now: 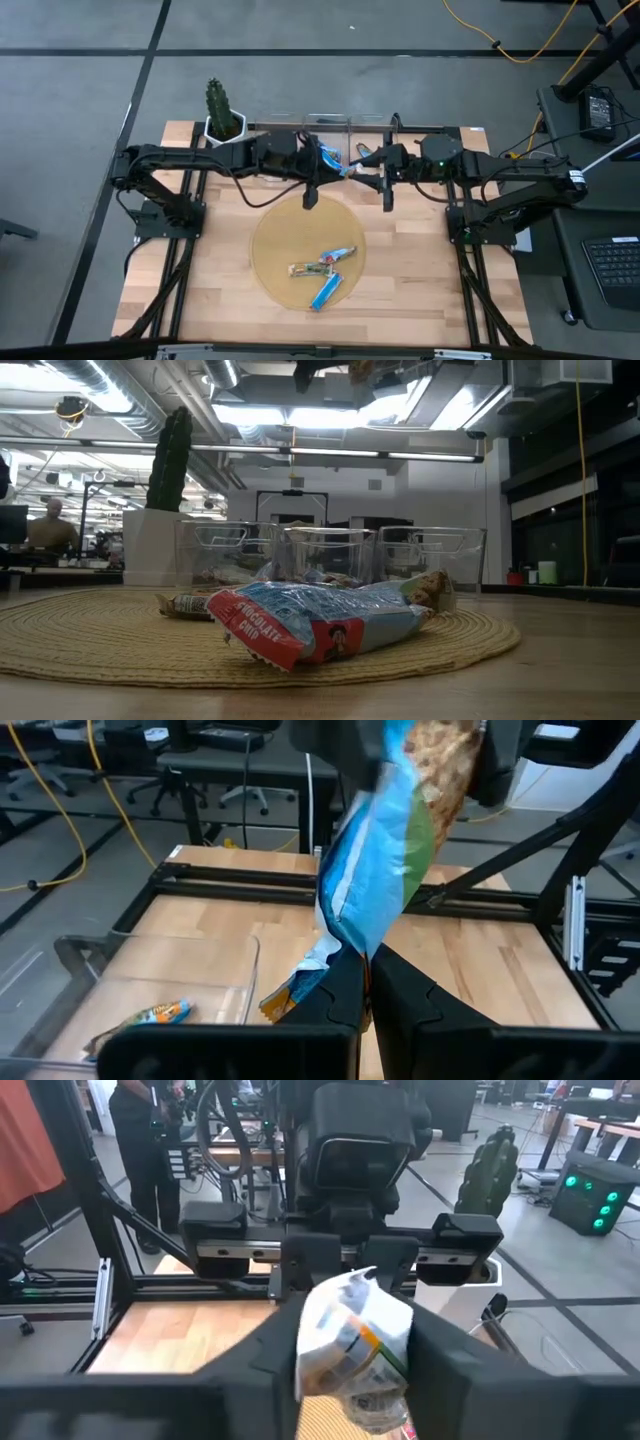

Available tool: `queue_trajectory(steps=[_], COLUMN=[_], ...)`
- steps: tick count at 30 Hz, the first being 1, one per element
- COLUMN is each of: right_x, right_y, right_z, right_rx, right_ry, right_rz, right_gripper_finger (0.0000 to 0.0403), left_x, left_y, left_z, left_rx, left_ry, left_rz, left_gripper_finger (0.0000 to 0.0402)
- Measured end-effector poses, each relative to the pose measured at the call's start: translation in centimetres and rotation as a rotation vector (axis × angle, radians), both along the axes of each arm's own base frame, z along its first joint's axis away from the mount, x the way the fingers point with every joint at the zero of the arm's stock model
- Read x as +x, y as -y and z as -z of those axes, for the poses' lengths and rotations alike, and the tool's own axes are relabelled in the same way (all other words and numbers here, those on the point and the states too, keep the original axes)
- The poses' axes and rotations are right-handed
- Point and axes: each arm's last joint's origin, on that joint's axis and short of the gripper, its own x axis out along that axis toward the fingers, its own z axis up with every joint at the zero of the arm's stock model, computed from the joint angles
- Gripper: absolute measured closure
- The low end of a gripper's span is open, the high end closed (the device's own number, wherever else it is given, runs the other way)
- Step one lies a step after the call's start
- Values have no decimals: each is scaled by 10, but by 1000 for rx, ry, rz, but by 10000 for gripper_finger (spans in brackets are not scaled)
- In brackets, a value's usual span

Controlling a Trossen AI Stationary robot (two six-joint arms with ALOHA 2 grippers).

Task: Pick and place Granola Bars by type
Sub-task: Put the orange granola bar into the right transparent bin

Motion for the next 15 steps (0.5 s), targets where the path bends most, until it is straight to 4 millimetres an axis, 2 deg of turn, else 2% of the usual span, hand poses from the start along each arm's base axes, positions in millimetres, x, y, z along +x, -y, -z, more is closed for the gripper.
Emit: queue_trajectory(steps=[4, 7, 11, 15], right_x=[0, 0, 0, -2], right_y=[0, 0, 0, 1], right_z=[0, 0, 1, -3], right_rx=[0, -1, -6, -8], right_ry=[-5, -6, -7, -19], right_rz=[0, 0, 0, 5], right_gripper_finger=[326, 355, 360, 360], left_x=[0, 0, -1, -12], left_y=[-2, -2, -2, 0], left_z=[-1, -2, -3, -13], left_rx=[-2, -8, -8, -8], left_ry=[1, 5, 8, 23], left_rz=[-6, -9, -8, -2], left_gripper_finger=[397, 397, 389, 356])
